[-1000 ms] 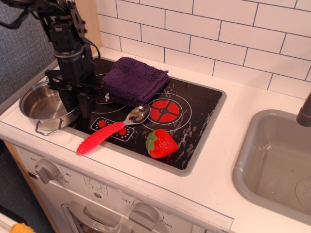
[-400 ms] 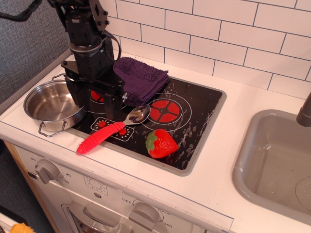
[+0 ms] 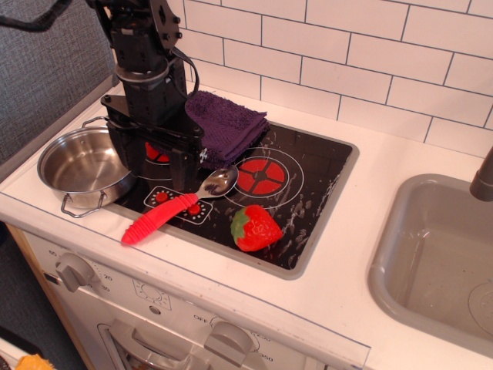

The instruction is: Put the bowl on the left bottom of the stove.

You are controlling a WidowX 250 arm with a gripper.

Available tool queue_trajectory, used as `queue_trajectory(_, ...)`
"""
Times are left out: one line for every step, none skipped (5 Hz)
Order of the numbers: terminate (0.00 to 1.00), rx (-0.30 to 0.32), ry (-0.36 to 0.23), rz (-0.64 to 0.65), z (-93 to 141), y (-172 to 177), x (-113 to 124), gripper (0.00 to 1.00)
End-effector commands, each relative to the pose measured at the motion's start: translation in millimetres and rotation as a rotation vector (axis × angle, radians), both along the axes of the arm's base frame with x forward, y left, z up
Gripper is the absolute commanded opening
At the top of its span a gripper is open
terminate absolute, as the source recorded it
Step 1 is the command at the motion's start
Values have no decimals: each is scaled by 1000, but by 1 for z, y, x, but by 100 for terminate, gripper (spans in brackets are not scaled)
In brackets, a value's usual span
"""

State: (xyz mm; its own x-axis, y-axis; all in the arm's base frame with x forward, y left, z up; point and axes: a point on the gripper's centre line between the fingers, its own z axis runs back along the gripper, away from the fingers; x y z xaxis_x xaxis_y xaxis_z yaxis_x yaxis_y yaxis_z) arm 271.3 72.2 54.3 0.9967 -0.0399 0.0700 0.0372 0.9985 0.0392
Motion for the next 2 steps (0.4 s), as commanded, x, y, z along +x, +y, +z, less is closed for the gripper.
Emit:
queue_trajectory(0,13,-37,-11,12,-1,-1,100)
queue_trajectory(100,13,-37,-11,12,-1,-1,100)
